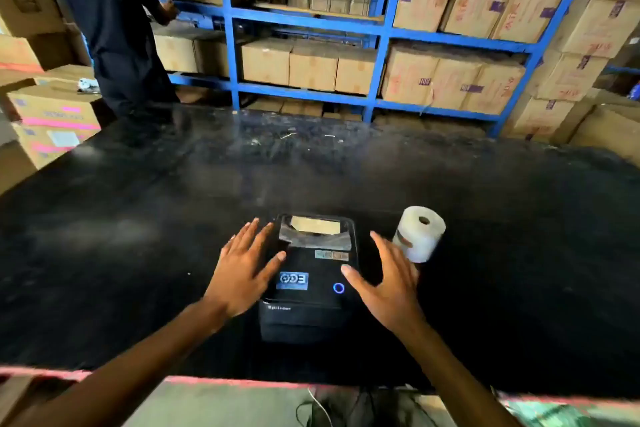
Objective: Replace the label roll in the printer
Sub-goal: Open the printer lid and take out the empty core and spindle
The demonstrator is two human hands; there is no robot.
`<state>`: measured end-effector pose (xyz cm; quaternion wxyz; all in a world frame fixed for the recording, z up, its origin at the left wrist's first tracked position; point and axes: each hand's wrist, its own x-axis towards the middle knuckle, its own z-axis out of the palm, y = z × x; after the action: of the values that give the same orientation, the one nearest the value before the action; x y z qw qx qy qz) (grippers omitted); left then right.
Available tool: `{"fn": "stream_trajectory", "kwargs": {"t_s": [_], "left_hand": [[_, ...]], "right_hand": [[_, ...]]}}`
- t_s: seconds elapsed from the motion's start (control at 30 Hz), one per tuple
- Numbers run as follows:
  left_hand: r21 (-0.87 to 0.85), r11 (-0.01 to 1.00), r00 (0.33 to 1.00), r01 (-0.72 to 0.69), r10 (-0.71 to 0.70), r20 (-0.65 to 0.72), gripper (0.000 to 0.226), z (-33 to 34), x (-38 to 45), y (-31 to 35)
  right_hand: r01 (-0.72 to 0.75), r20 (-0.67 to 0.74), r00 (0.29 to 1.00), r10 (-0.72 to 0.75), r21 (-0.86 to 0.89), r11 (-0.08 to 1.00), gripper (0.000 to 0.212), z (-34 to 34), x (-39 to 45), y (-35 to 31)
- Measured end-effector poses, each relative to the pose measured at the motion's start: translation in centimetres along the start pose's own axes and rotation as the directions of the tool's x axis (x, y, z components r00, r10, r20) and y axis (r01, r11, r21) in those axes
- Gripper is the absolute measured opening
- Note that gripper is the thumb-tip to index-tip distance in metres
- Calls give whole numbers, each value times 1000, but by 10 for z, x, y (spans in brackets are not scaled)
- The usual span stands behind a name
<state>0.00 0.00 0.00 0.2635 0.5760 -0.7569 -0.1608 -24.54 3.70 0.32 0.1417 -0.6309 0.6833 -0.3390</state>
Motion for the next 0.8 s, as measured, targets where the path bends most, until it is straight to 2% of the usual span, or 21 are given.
{"fn": "stream_trajectory", "kwargs": {"t_s": [0.1,0.17,0.23,0.3,0.57,0.67,0.8], "left_hand": [[-273,933,971,234,-241,11,67,24,-32,-17],[-478,791,920,383,-374,119,64,37,-49,-17],[-614,627,864,479,-458,207,62,48,-55,-9],[-685,510,827,520,-500,256,59,54,-57,-2],[-709,478,812,520,-534,236,57,61,-62,-5],[-712,465,814,525,-519,261,59,61,-64,-5],[-715,468,816,519,-519,253,76,61,-64,-5]], "right_hand": [[-248,166,960,226,131,960,88,31,-37,25],[-360,225,927,300,317,877,72,48,-56,35],[-400,210,916,341,470,786,48,60,-61,35],[-375,166,925,342,544,751,39,65,-63,33],[-287,-17,936,352,544,789,33,72,-72,27],[-293,-17,930,367,567,770,36,75,-72,28],[-251,-16,950,313,559,790,38,74,-63,38]]}}
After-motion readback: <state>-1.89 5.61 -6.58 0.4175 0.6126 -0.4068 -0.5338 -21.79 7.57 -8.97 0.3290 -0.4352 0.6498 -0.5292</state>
